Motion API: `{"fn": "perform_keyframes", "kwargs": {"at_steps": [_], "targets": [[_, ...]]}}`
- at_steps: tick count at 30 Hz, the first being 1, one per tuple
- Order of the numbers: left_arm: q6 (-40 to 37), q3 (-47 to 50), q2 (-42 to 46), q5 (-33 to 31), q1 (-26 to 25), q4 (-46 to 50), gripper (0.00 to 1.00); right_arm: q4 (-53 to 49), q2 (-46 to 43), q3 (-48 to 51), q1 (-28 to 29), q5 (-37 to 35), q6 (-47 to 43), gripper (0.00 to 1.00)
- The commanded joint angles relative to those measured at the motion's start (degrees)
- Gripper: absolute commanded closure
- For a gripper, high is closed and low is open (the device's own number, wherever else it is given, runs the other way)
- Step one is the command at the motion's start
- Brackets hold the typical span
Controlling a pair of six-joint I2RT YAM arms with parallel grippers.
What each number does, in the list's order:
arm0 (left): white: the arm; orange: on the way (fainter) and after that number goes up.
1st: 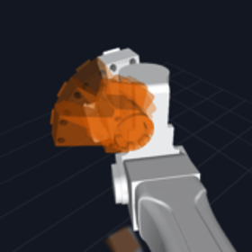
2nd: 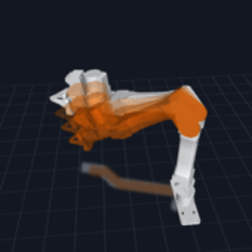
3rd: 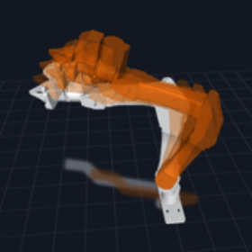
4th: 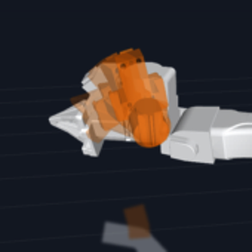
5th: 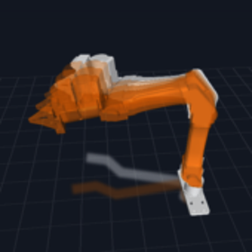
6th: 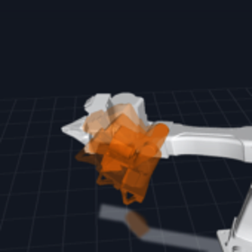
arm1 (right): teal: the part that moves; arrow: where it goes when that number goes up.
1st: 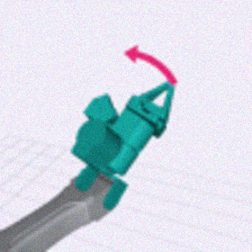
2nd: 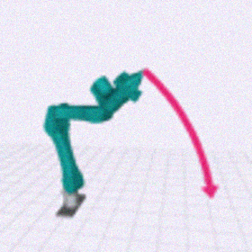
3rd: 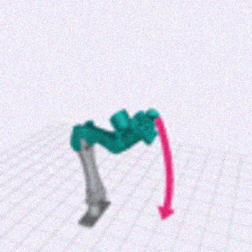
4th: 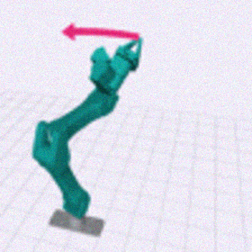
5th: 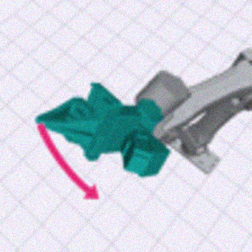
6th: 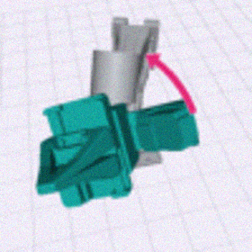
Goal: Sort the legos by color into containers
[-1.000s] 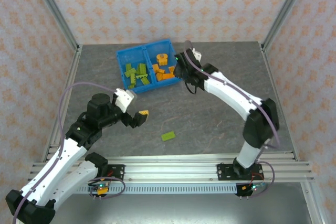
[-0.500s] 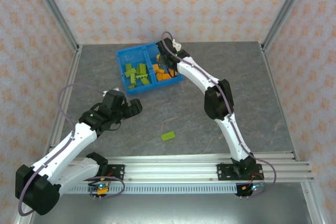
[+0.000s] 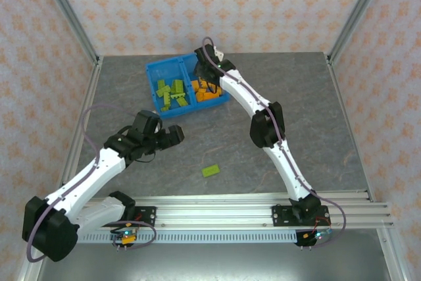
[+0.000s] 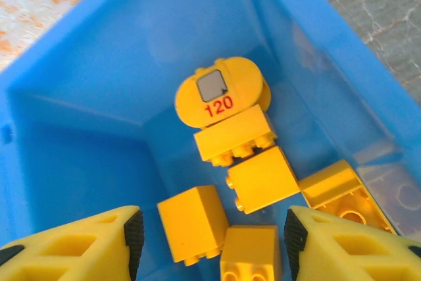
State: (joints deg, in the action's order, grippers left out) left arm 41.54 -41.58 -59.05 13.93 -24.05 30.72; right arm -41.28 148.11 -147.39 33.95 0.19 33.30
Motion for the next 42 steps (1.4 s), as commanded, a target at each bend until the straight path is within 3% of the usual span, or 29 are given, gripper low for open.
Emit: {"fn": "perform_keyframes", "kwargs": {"at_steps": [1, 5, 10, 14, 16, 21, 25, 31, 34, 42], "targets": [[-1.2, -2.2, -2.2, 3.6, -1.6, -1.2, 0.0, -4.2, -7.6, -1.4, -0.4, 0.9, -2.2, 0.4], [-0.4, -3.8, -5.6, -1.0, -8.5, 0.9, 0.01, -7.3, -20.3, 8.4, -0.5, 0.7, -6.5, 0.4], [-0.3, -5.5, -12.1, -3.7, -19.2, -0.8, 0.01, -0.6, -46.0, 39.9, -0.6, 7.2, -17.6, 0.34], [-7.3, -9.3, -20.4, -1.3, -26.2, -1.0, 0.01, 0.6, -64.5, 60.3, -0.6, 13.2, -24.3, 0.26], [-14.9, -13.3, -25.8, 0.6, -28.5, 1.3, 0.0, -3.3, -72.0, 66.4, -0.6, 14.3, -26.8, 0.22], [-29.2, -21.2, -36.2, -0.3, -30.4, 8.0, 0.01, -14.1, -83.1, 72.5, -0.6, 15.2, -29.1, 0.04], [-34.3, -22.8, -40.2, -0.3, -30.4, 9.8, 0.11, -20.6, -87.3, 73.6, -0.6, 20.3, -26.8, 0.01], [-34.4, -20.9, -41.6, 1.6, -30.5, 9.0, 0.22, -26.1, -91.5, 73.3, -0.6, 26.6, -25.6, 0.01], [-33.9, -19.9, -42.1, 1.2, -30.6, 8.5, 0.38, -26.8, -92.5, 72.3, -0.6, 24.8, -26.4, 0.01], [-32.5, -16.9, -41.4, -3.2, -30.8, 6.0, 0.45, -26.5, -91.1, 72.8, -0.6, 27.5, -27.5, 0.01]]}}
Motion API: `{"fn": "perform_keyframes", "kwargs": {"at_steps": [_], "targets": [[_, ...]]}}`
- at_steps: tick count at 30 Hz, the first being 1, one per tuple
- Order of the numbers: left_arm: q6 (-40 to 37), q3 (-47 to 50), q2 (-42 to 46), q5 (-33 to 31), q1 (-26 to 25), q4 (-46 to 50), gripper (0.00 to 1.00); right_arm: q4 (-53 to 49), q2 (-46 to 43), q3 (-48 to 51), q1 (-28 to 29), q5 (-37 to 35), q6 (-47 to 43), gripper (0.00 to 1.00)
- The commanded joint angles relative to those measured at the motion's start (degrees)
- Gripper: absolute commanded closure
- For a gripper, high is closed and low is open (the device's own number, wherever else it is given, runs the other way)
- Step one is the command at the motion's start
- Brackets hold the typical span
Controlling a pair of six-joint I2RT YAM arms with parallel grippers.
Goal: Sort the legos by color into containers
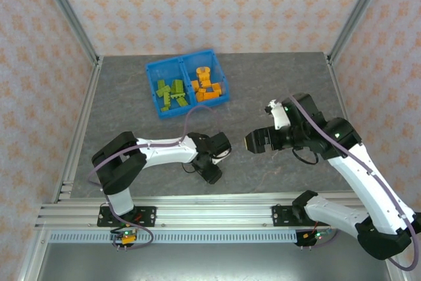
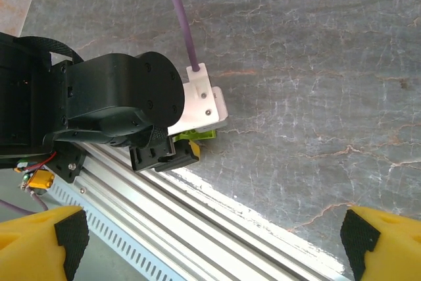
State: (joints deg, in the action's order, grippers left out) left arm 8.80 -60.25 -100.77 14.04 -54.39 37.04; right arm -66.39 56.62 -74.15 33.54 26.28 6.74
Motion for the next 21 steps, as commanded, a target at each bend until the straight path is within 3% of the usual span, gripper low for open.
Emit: {"fn": "perform_keyframes", "kwargs": {"at_steps": [1, 5, 15, 21], "targets": [[0.3, 2.1, 0.3, -4.9, -0.5, -0.5, 0.46, -1.1, 0.6, -0.2, -0.2, 1.4, -0.7, 0.01], [0.5, 2.9, -0.1, -9.6, -0.5, -0.5, 0.51, -0.1, 1.0, 0.2, -0.2, 0.5, -0.5, 0.01], [2.3, 4.4, 5.9, -13.1, -0.3, -3.1, 0.59, 1.4, 2.2, 0.5, -0.2, -0.9, 0.5, 0.01], [2.7, 2.2, 14.2, -13.4, 6.0, -2.6, 0.61, 2.4, 2.4, 0.7, -0.2, -0.9, 1.0, 0.01]]}}
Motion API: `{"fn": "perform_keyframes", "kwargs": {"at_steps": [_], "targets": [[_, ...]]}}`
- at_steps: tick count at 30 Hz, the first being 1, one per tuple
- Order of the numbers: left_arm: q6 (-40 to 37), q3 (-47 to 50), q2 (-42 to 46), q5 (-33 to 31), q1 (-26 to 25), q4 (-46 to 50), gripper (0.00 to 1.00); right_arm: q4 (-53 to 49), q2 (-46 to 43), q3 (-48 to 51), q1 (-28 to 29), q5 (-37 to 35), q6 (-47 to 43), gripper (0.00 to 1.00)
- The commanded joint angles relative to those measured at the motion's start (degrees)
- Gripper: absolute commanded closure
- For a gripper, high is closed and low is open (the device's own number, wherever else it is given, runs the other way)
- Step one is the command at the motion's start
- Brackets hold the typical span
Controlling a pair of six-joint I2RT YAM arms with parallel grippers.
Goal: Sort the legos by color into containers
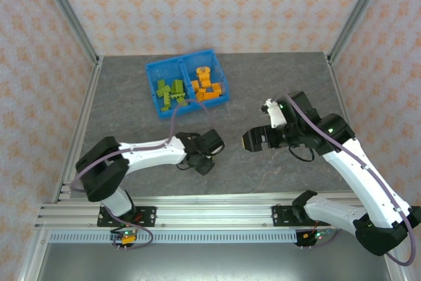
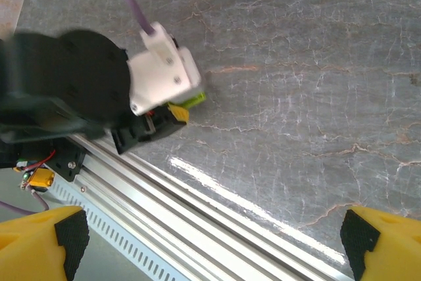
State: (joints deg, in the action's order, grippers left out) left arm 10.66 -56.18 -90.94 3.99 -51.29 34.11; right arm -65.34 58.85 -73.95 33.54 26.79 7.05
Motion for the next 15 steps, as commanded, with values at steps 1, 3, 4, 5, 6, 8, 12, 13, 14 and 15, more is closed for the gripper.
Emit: {"fn": "perform_keyframes", "kwargs": {"at_steps": [1, 3, 4, 5, 6, 8, 12, 13, 14, 15], "targets": [[0.4, -2.9, 5.5, -4.0, 4.2, 1.0, 0.61, 1.8, 0.2, 0.6, -0.2, -1.4, 0.8, 0.01], [-0.8, -5.9, 6.7, -5.3, 7.1, 2.5, 0.61, 2.7, 0.2, 0.6, -0.2, -1.4, 1.1, 0.01], [-1.3, -7.5, 7.0, -6.4, 9.0, 3.1, 0.61, 3.2, 0.4, 0.6, -0.2, -1.3, 1.3, 0.01], [-1.9, -9.1, 7.0, -7.1, 10.7, 3.5, 0.61, 3.8, 0.4, 0.7, -0.2, -1.1, 1.5, 0.01], [-2.8, -11.0, 6.7, -7.5, 13.2, 4.0, 0.6, 4.4, 0.4, 0.7, -0.2, -0.9, 1.7, 0.01], [-4.8, -15.0, 5.4, -8.8, 17.5, 4.8, 0.6, 5.1, 0.5, 0.8, -0.2, -0.5, 2.0, 0.01], [-6.6, -24.0, 0.1, -11.2, 26.1, 5.1, 0.6, 5.5, 0.7, 0.2, -0.2, -0.3, 2.7, 0.01], [-6.3, -27.0, -2.3, -11.9, 28.2, 5.6, 0.6, 5.5, 0.6, 0.1, -0.2, -0.2, 2.9, 0.01], [-5.9, -29.6, -4.3, -11.9, 29.8, 6.1, 0.6, 5.6, 0.5, 0.1, -0.2, -0.2, 3.1, 0.01], [-5.4, -32.5, -6.8, -11.3, 31.6, 6.5, 0.6, 5.7, 0.3, 0.1, -0.2, -0.2, 3.4, 0.01]]}}
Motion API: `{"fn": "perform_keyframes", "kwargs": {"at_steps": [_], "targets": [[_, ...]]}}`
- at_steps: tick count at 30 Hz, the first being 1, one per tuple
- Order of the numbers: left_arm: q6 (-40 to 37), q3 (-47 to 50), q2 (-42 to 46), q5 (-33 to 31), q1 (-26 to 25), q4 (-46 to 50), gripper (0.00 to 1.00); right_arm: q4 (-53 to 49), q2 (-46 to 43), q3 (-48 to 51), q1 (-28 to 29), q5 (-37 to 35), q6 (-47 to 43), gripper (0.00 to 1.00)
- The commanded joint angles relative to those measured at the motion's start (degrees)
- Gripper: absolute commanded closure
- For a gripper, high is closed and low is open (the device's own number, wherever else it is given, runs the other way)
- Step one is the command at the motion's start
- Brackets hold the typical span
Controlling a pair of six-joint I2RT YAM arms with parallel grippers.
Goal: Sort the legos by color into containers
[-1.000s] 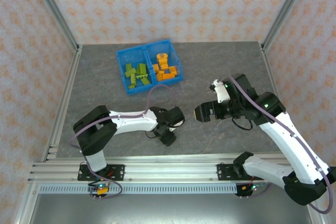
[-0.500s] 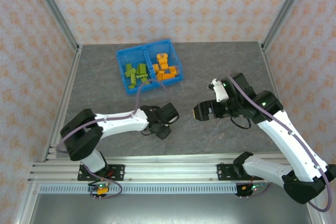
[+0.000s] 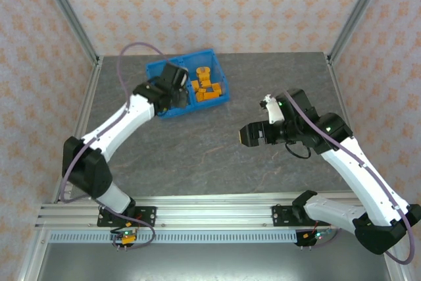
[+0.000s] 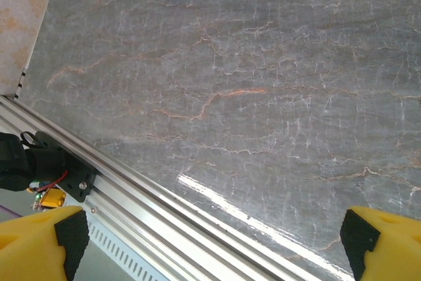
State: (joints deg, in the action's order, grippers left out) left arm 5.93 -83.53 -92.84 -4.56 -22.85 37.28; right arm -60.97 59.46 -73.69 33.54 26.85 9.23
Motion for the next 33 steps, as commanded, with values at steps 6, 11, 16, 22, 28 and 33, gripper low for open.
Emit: {"fn": "perform_keyframes", "kwargs": {"at_steps": [6, 11, 16, 22, 28, 33], "targets": [[2.8, -21.3, -20.9, -0.1, 9.6, 5.7, 0.58, 1.4, -2.0, 0.4, -0.2, -0.6, 2.7, 0.01], [6.2, -32.8, -32.0, 5.8, 13.9, 7.5, 0.56, 1.5, -3.2, 0.6, -0.2, -0.5, 3.8, 0.01], [5.5, -39.2, -36.6, 9.0, 14.6, 8.1, 0.44, 1.6, -3.3, 0.9, -0.2, -0.2, 4.3, 0.01], [7.0, -35.3, -29.7, 12.2, 14.3, 5.6, 0.39, 2.5, -3.0, 0.9, -0.2, -2.2, 3.9, 0.01], [9.7, -17.4, -6.7, 15.8, 12.3, -4.6, 0.36, 8.5, -5.4, 3.8, -0.2, -24.1, 7.8, 0.01], [8.4, -2.8, 12.7, 13.1, 8.9, -8.9, 0.32, 18.2, -10.2, 14.5, -0.2, -51.0, 9.3, 0.01]]}}
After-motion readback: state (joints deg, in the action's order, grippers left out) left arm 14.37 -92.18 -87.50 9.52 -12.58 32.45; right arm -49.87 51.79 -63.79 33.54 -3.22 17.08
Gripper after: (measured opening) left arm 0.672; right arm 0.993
